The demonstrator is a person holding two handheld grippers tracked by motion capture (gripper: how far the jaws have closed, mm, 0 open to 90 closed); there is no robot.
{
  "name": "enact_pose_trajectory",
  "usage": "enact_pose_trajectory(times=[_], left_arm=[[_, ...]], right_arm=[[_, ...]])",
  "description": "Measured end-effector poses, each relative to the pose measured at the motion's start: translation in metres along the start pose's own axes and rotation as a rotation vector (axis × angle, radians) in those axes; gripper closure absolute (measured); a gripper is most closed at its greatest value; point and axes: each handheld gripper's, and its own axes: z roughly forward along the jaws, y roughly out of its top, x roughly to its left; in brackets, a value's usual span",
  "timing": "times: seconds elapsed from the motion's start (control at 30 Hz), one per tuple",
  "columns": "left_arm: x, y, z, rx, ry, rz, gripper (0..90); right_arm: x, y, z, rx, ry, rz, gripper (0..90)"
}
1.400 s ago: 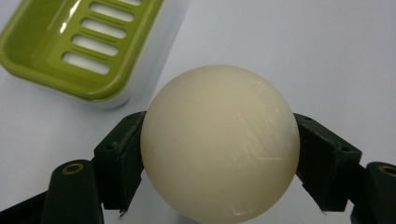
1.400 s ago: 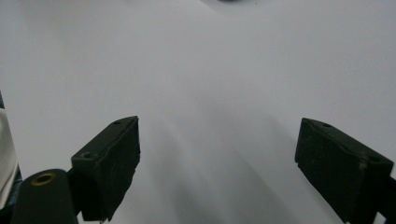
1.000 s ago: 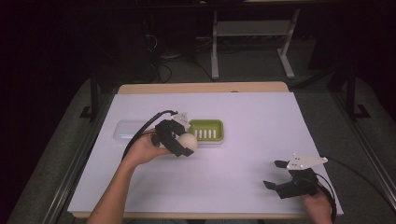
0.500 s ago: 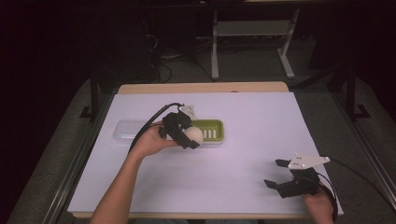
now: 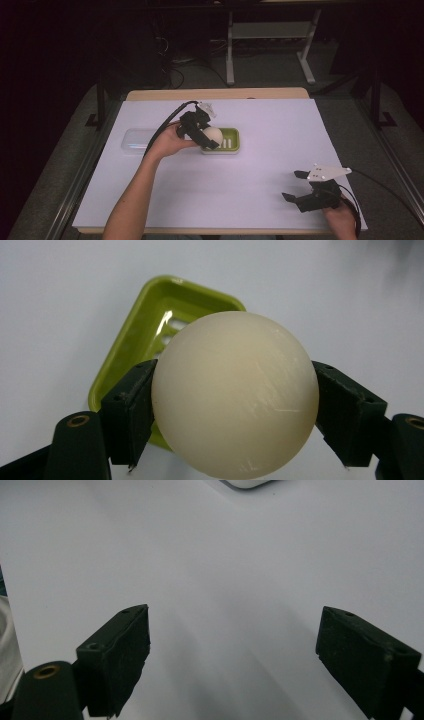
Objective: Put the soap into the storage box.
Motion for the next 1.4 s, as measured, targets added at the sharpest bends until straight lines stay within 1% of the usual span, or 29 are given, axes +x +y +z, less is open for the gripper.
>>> enact_pose_trajectory(times=[0.03,0.17,0.2,0.23,0.27,0.3,0.43,0.47,0.6,0.63,0.8,0.87,0.97,1.1,1.23,1.3,1.37,1.4], left_arm=[[0.001,0.002,0.000,-0.007,0.001,0.001,24.8],[0.005,0.013,0.003,-0.007,-0.002,0.011,24.8],[0.006,0.015,0.005,-0.014,-0.002,0.009,24.8],[0.008,0.016,0.007,-0.009,0.001,0.007,24.7],[0.009,0.016,0.009,-0.009,0.006,-0.002,24.7],[0.012,0.016,0.012,0.002,0.010,0.002,24.7],[0.019,0.014,0.019,0.008,0.012,-0.030,24.7],[0.020,0.013,0.020,0.007,0.015,-0.038,24.7],[0.026,0.013,0.022,0.001,0.028,-0.052,24.7],[0.027,0.012,0.023,-0.002,0.029,-0.062,24.7],[0.030,0.012,0.024,-0.002,0.039,-0.075,24.7],[0.031,0.011,0.024,-0.001,0.031,-0.073,24.7],[0.031,0.011,0.027,-0.012,0.029,-0.092,24.7],[0.033,0.011,0.031,0.003,0.030,-0.088,24.7],[0.034,0.010,0.037,0.022,0.037,-0.102,24.7],[0.035,0.010,0.040,0.031,0.035,-0.102,24.7],[0.036,0.009,0.042,0.035,0.042,-0.111,24.7],[0.037,0.009,0.043,0.037,0.036,-0.115,24.6]], right_arm=[[0.000,0.000,0.000,-0.007,-0.001,-0.007,13.4],[0.002,0.002,0.001,0.000,0.000,-0.017,13.3],[0.002,0.003,0.001,0.002,0.003,-0.020,13.3],[0.002,0.003,0.002,0.005,0.005,-0.028,13.4],[0.002,0.003,0.002,0.009,0.005,-0.026,13.3],[0.001,0.003,0.002,0.011,0.004,-0.028,13.3],[0.001,0.004,0.002,0.005,0.003,-0.027,13.3],[0.000,0.003,0.002,0.005,0.005,-0.026,13.3],[0.000,0.003,0.004,0.016,0.005,-0.029,13.3],[0.000,0.004,0.004,0.015,0.005,-0.029,13.3],[0.001,0.005,0.005,0.022,0.011,-0.030,13.3],[0.002,0.006,0.006,0.020,0.014,-0.041,13.3],[0.003,0.007,0.007,0.028,0.012,-0.041,13.3],[0.002,0.007,0.007,0.029,0.015,-0.044,13.3],[0.002,0.006,0.007,0.031,0.025,-0.041,13.4],[0.001,0.006,0.007,0.033,0.024,-0.038,13.3],[0.001,0.006,0.007,0.027,0.023,-0.035,13.3],[0.001,0.006,0.007,0.025,0.023,-0.035,13.3]])
